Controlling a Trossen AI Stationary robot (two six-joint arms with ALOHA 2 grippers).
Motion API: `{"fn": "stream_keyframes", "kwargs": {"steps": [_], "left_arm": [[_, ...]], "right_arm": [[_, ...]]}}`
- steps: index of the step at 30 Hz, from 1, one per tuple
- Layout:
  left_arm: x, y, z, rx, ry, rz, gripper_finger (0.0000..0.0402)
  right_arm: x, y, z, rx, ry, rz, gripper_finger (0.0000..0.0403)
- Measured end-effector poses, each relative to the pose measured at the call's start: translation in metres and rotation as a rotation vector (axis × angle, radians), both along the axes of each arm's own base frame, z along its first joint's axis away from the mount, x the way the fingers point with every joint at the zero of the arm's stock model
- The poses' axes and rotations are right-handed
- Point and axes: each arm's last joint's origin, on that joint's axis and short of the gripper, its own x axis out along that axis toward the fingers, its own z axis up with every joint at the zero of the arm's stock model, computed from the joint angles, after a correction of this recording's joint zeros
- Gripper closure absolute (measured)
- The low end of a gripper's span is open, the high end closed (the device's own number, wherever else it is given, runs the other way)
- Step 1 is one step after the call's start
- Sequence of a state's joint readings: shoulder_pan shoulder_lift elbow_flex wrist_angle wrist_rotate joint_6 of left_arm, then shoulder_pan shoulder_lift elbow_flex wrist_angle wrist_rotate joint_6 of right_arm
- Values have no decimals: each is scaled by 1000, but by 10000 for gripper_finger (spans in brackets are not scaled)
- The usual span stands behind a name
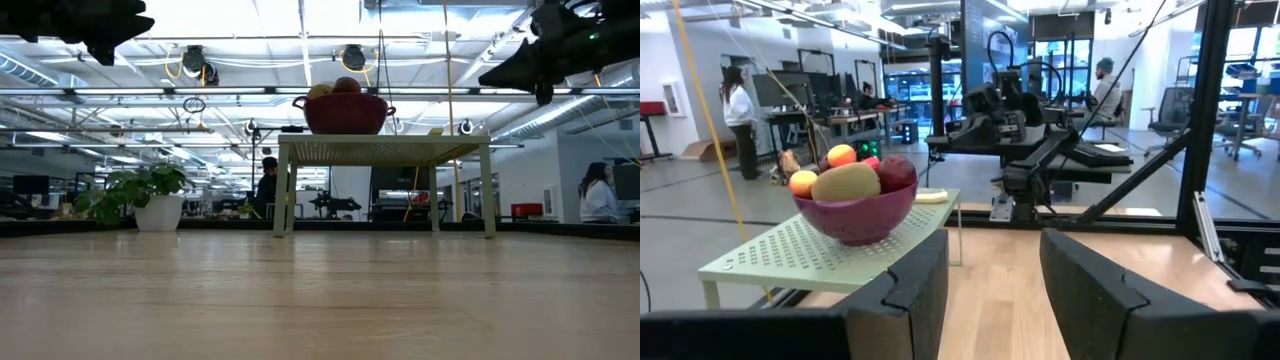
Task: Pick & Place Fruit
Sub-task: Return to Home Position
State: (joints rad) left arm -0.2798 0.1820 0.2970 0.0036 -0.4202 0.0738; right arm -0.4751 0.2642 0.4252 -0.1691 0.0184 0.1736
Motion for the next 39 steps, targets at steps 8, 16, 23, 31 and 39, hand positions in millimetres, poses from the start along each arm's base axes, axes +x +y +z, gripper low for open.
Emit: {"fn": "stream_keyframes", "kwargs": {"steps": [8, 16, 23, 31, 39], "left_arm": [[0, 0, 0, 3, 0, 2, 240], [0, 1, 0, 30, 8, 56, 240], [0, 1, 0, 42, 10, 57, 240], [-13, 5, 1, 32, -31, 52, 240], [-22, 6, -6, 72, 9, 11, 240]], "right_arm": [[-17, 10, 0, -15, -35, 46, 403], [-15, 9, -23, -15, -108, 44, 403], [-12, 7, -42, -39, -136, 37, 403], [-15, 8, -39, -54, -79, 19, 403], [-16, 7, -42, -11, -64, -17, 403]]}}
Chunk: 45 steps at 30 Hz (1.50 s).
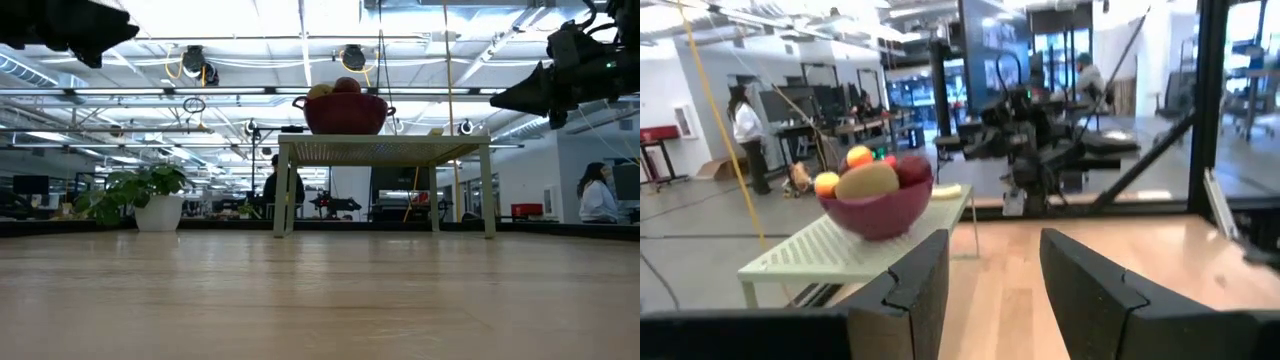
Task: Pick & Place Fruit
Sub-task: Return to Home Position
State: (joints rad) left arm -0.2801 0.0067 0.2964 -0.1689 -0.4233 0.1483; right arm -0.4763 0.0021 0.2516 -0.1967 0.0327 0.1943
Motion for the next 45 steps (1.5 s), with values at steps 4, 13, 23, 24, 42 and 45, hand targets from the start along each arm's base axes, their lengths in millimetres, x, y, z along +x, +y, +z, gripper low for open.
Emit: {"fn": "stream_keyframes", "kwargs": {"steps": [4, 13, 23, 24, 42, 45], "left_arm": [[4, -1, -10, 14, 48, 0, 240], [8, -2, -21, 12, 59, 0, 240], [9, -3, -26, 29, 105, -13, 240], [9, -3, -27, 24, 112, -16, 240], [9, -3, -29, 63, 141, -21, 240], [9, -3, -29, 70, 142, -21, 240]], "right_arm": [[-1, -1, 0, -12, 9, -43, 403], [8, -6, -18, -44, -51, -45, 403], [9, -6, -24, -76, 16, -46, 403], [9, -6, -26, -68, 30, -44, 403], [9, -6, -26, -68, 41, -43, 403], [9, -6, -27, -42, 28, -44, 403]]}}
